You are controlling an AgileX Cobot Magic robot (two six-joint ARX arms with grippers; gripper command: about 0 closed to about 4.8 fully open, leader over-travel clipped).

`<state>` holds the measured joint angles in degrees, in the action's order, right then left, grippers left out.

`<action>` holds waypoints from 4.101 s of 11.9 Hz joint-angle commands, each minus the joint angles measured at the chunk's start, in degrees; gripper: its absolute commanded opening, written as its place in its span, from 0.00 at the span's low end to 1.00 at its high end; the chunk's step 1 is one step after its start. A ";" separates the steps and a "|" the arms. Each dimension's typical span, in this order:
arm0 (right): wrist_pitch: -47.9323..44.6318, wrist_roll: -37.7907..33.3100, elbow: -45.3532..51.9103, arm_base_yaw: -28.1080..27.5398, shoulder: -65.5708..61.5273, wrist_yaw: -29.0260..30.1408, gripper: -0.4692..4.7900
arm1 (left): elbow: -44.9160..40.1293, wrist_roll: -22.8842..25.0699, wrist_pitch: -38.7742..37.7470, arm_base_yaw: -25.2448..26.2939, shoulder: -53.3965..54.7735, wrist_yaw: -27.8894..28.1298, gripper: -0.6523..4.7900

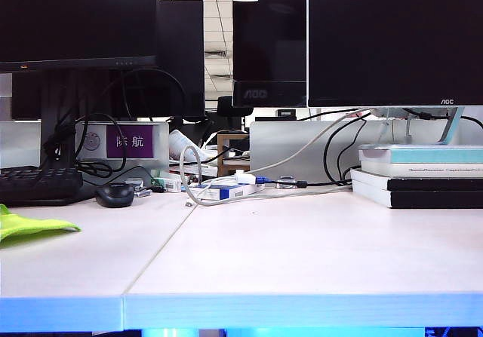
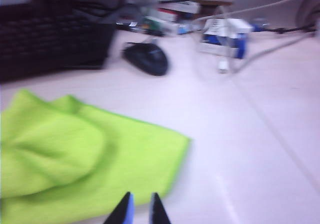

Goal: Wipe the table from left to right using the rag.

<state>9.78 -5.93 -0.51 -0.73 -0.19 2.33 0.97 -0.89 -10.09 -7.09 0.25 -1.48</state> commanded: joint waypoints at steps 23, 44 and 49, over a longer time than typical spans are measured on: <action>11.34 -2.97 -66.01 3.26 -42.49 24.70 0.09 | 47.60 -3.65 -11.17 0.98 34.16 15.61 0.11; 26.75 11.96 -76.61 68.48 -60.48 -6.29 0.09 | 61.83 -4.90 -32.72 1.03 61.13 6.25 0.31; 24.92 11.93 -76.98 68.37 -59.32 -6.49 0.09 | 61.83 -6.23 -34.82 1.46 68.65 6.80 0.40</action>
<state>36.64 5.87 -77.03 67.68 -59.90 -4.29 62.52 -6.13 -44.88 -6.07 67.81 5.13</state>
